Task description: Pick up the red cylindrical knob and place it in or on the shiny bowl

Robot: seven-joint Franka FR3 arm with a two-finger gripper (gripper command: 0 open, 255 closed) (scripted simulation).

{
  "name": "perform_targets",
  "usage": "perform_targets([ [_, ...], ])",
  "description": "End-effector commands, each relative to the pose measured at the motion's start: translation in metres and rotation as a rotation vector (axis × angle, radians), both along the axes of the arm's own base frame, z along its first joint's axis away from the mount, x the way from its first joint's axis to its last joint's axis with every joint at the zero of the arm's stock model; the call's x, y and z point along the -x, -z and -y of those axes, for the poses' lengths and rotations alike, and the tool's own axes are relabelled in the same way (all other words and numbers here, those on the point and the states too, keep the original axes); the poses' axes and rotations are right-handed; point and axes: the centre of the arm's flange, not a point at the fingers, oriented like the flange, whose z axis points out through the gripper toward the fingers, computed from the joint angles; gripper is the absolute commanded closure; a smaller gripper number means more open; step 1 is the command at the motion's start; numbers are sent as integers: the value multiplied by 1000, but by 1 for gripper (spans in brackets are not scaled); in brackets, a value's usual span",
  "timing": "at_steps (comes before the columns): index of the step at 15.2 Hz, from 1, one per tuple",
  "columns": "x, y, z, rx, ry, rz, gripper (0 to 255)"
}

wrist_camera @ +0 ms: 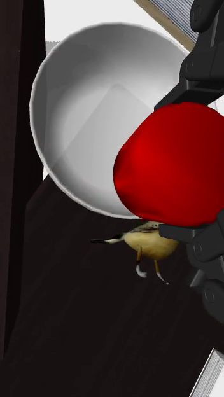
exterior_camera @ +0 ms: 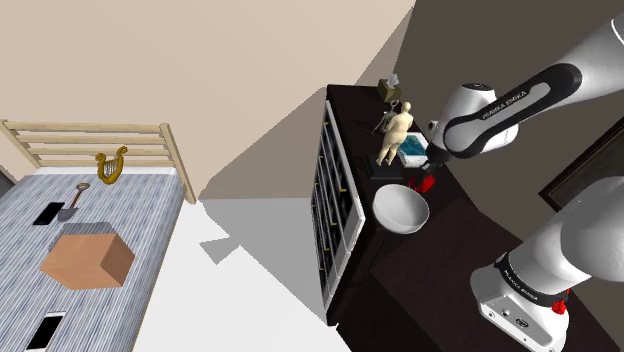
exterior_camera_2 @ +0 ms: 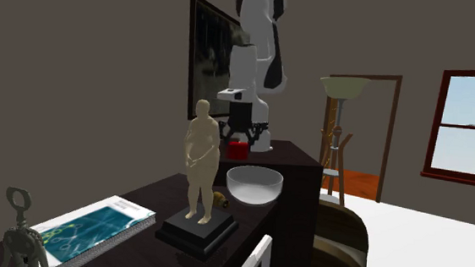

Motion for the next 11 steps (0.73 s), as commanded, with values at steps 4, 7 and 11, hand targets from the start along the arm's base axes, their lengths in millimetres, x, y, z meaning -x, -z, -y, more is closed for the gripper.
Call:
perform_targets([
  [4, -9, 4, -64, 0, 2, 0, 255],
  [7, -9, 19, -64, 0, 2, 0, 255],
  [11, -9, 41, -64, 0, 2, 0, 255],
])
